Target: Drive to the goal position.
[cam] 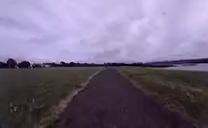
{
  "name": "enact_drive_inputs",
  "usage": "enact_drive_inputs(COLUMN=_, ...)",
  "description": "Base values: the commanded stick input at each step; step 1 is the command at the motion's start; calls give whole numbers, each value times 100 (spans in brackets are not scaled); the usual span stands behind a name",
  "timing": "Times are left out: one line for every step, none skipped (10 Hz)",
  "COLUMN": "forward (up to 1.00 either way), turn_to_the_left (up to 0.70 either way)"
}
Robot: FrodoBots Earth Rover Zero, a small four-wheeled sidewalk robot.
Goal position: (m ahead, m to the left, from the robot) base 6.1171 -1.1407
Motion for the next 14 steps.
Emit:
enact_drive_inputs(forward=70, turn_to_the_left=0)
enact_drive_inputs(forward=70, turn_to_the_left=0)
enact_drive_inputs(forward=70, turn_to_the_left=0)
enact_drive_inputs(forward=70, turn_to_the_left=0)
enact_drive_inputs(forward=70, turn_to_the_left=0)
enact_drive_inputs(forward=70, turn_to_the_left=0)
enact_drive_inputs(forward=70, turn_to_the_left=0)
enact_drive_inputs(forward=70, turn_to_the_left=0)
enact_drive_inputs(forward=70, turn_to_the_left=0)
enact_drive_inputs(forward=70, turn_to_the_left=0)
enact_drive_inputs(forward=70, turn_to_the_left=0)
enact_drive_inputs(forward=70, turn_to_the_left=0)
enact_drive_inputs(forward=70, turn_to_the_left=0)
enact_drive_inputs(forward=70, turn_to_the_left=0)
